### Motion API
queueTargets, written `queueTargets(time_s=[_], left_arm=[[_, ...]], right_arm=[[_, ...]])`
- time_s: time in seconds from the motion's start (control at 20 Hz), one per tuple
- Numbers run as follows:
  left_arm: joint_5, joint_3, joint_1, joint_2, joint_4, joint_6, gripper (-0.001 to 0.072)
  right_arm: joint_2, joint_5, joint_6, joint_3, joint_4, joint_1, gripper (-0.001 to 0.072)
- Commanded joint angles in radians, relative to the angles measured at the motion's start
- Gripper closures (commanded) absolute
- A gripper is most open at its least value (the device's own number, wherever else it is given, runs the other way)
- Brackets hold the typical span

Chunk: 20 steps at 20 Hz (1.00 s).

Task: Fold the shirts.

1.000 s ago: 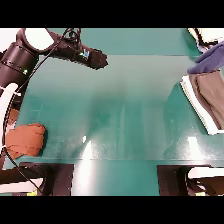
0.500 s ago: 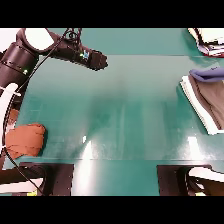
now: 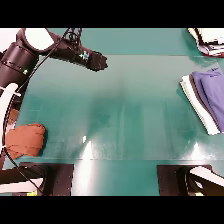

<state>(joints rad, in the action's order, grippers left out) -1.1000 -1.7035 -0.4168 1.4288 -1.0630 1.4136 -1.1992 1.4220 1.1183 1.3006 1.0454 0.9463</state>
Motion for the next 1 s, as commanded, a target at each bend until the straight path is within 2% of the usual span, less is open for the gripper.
queueTargets(time_s=[0.0,0.25,0.4,0.45,0.6,0.7,0.75,0.95], left_arm=[[-0.001,-0.001,0.0,0.0,0.0,0.0,0.0683],[0.001,-0.001,0.0,0.0,0.0,0.0,0.0684],[0.014,-0.001,0.0,0.0,0.001,0.0,0.0684],[0.022,-0.001,0.0,0.0,0.001,0.0,0.0683],[0.05,-0.001,0.0,0.0,0.001,0.0,0.0683],[0.063,-0.001,0.0,0.0,0.001,0.0,0.0683],[0.071,-0.001,0.0,0.0,0.001,0.0,0.0683],[0.075,-0.001,0.0,0.0,0.001,0.0,0.0683]], right_arm=[[0.015,0.0,0.011,0.005,0.007,0.0,0.0232],[0.015,-0.009,0.011,0.09,-0.14,-0.269,0.0233],[0.014,-0.016,0.01,0.115,-0.153,-0.513,0.0246],[0.014,-0.029,0.01,0.115,-0.154,-0.586,0.0287],[0.014,-0.069,0.01,0.114,-0.152,-0.786,0.0299],[0.014,-0.078,0.009,0.114,-0.152,-0.881,0.065],[0.014,-0.079,0.009,0.113,-0.152,-0.917,0.0698],[0.014,-0.079,0.008,0.113,-0.152,-0.978,0.0698]])
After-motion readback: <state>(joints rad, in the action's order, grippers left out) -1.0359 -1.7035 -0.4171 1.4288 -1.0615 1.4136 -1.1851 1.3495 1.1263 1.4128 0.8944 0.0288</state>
